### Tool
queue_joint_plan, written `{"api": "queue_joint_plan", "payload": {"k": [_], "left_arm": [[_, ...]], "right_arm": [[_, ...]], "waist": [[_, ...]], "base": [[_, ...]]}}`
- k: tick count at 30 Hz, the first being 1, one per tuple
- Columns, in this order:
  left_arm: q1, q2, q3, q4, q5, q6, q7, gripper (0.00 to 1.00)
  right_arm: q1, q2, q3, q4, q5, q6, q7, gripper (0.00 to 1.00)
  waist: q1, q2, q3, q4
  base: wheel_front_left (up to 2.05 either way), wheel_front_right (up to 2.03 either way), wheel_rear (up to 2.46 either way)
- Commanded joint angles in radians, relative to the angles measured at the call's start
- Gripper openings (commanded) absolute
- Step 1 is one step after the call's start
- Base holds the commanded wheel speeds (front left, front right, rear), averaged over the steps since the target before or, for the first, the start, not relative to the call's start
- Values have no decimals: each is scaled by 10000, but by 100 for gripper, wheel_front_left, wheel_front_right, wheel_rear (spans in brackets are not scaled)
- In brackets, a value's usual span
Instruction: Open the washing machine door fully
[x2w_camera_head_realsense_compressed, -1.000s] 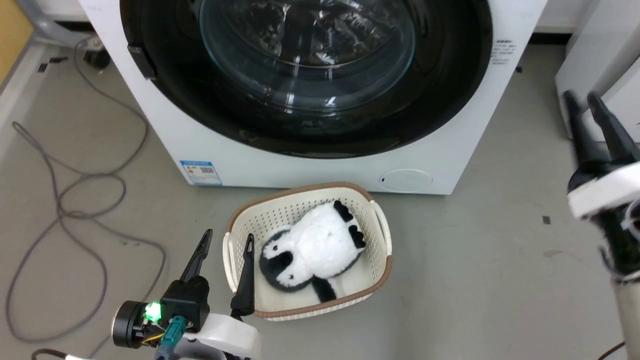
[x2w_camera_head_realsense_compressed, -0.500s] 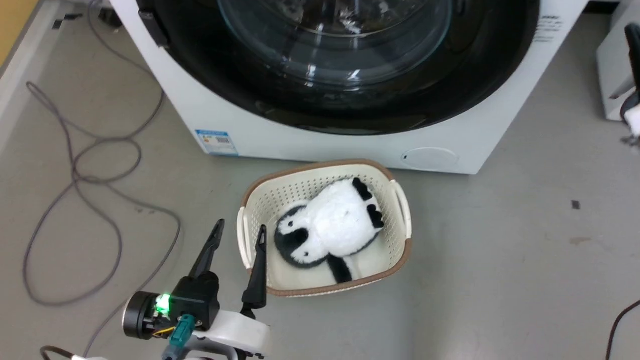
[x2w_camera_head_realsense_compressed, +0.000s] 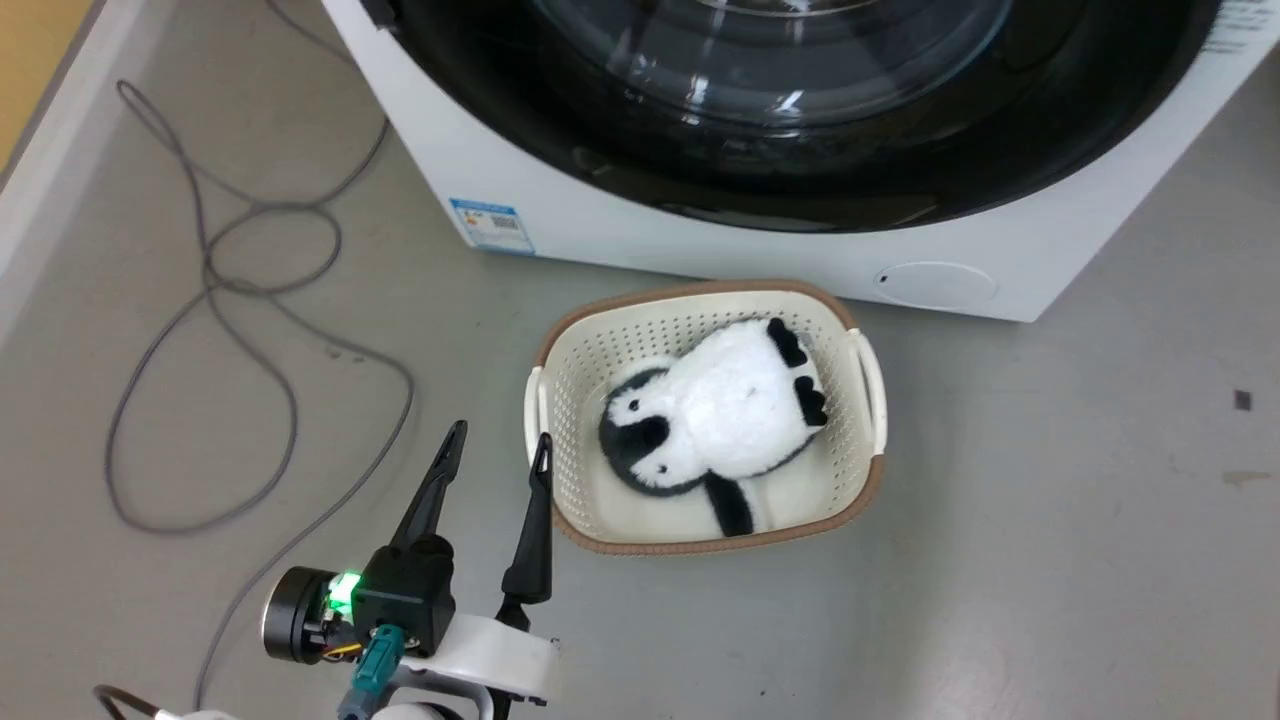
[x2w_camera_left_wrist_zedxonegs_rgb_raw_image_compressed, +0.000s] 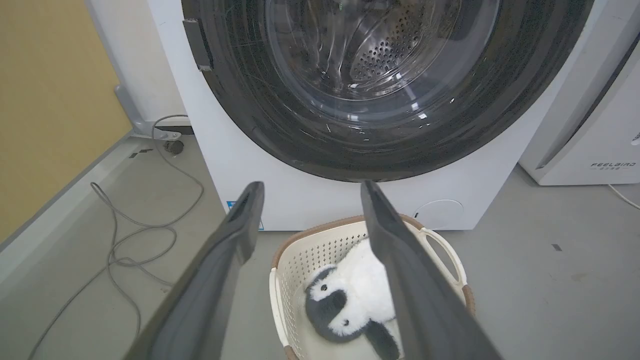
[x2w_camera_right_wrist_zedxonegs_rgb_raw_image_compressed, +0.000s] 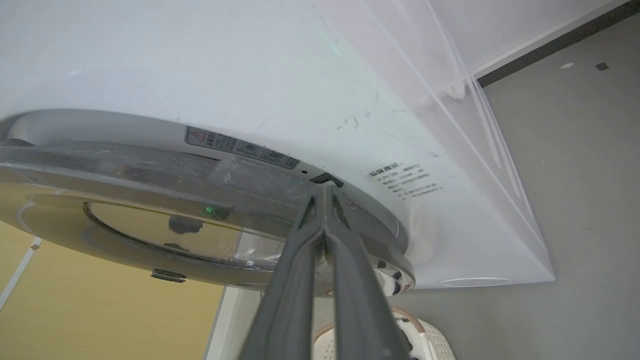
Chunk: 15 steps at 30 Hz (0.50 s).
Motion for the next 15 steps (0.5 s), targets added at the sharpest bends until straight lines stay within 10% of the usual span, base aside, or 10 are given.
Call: {"api": "queue_joint_plan", "payload": {"k": [1, 15], "left_arm": [[-204, 8, -81, -30, -21, 33, -101, 100], [-403, 10, -499, -87, -135, 161, -395, 100]], "right_arm": [[-526, -190, -17, 388, 290, -4, 151, 0], [-2547, -368, -353, 2263, 2317, -5, 2131, 0]], "waist": [[-1, 0, 118, 123], [-1, 0, 635, 545]], "base": [[0, 0, 0], [0, 0, 0]]}}
